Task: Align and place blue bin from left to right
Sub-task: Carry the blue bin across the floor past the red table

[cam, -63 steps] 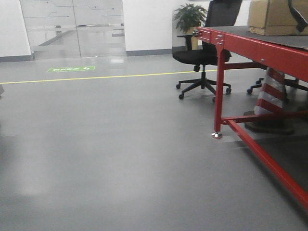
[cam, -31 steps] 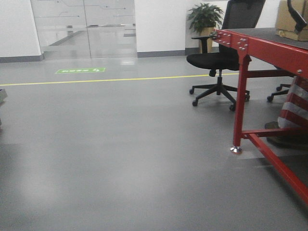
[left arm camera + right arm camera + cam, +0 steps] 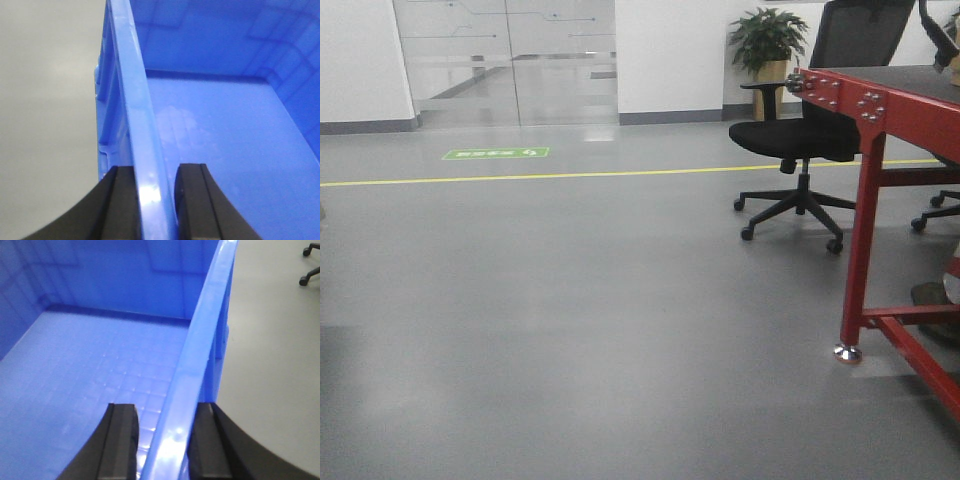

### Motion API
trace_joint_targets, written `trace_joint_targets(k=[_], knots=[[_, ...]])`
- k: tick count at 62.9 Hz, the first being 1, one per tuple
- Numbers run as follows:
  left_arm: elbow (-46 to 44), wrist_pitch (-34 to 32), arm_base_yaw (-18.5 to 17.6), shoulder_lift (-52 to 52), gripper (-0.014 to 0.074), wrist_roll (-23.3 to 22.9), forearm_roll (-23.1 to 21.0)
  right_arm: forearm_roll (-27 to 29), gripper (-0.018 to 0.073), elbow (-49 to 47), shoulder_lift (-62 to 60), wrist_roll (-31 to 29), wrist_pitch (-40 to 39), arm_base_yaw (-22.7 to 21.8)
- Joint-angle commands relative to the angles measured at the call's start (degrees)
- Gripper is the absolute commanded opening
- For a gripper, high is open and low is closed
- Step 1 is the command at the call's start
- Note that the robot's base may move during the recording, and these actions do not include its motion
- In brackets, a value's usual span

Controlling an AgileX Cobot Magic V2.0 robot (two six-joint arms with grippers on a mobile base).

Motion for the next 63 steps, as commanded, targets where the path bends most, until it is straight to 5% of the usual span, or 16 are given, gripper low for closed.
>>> trace_joint_targets(k=[1, 63], knots=[[-1.1, -5.0, -0.7, -1.6, -0.0111, 1.5, -4.7, 1.6, -0.0153, -0.7, -1.0, 0.0, -9.5, 0.5], [-1.1, -5.0, -0.7, -1.6, -0.0111, 1.5, -4.7, 1.6, -0.0153, -0.7, -1.0, 0.0, -9.8, 0.5]])
